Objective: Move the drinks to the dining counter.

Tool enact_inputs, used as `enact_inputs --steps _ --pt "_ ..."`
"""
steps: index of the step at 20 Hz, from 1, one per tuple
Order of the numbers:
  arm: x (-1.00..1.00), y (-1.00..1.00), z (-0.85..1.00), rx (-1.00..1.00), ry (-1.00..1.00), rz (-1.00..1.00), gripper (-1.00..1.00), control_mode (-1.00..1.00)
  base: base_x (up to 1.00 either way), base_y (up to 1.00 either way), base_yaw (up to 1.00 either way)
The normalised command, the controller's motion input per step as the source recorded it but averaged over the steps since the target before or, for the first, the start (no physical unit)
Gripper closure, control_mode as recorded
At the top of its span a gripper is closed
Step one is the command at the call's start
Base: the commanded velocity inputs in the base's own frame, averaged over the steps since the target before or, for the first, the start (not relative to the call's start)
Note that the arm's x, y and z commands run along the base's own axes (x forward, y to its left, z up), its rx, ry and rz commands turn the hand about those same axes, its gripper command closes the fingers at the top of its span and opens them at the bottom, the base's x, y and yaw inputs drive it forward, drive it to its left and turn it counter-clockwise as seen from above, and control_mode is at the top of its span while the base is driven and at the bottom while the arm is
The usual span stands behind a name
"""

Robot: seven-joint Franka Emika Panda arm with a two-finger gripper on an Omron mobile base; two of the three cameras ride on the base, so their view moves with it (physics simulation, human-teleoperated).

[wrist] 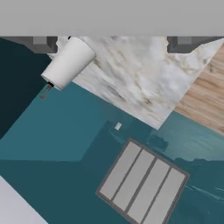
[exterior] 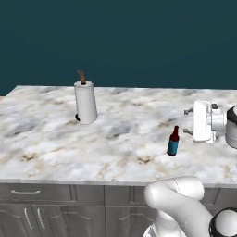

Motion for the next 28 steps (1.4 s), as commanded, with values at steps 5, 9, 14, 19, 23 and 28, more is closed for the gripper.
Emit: enact_inputs --steps 5,9,14,19,23,28 --pt "-0.21 0.25 -0.09 -0.03 -0.13 0.02 -1.0 -1.0 0.0 0.0 0.0" --pt "0.0 0.06 -0.12 0.0 0.0 0.0 -1.0 -1.0 0.0 0.0 0.0" --pt "0.0 0.0 0.0 0.0 0.0 0.0 -1.0 1.0 0.0 0.0 0.0" --pt "0.0 0.0 0.0 0.0 0.0 0.0 -1.0 1.0 -0.45 0.0 0.03" --pt "0.0 0.0 0.0 0.0 0.0 0.0 -1.0 1.0 -0.65 0.0 0.25" --pt "0.0 0.0 0.0 0.0 0.0 0.0 -1.0 1.0 -0.59 0.0 0.51"
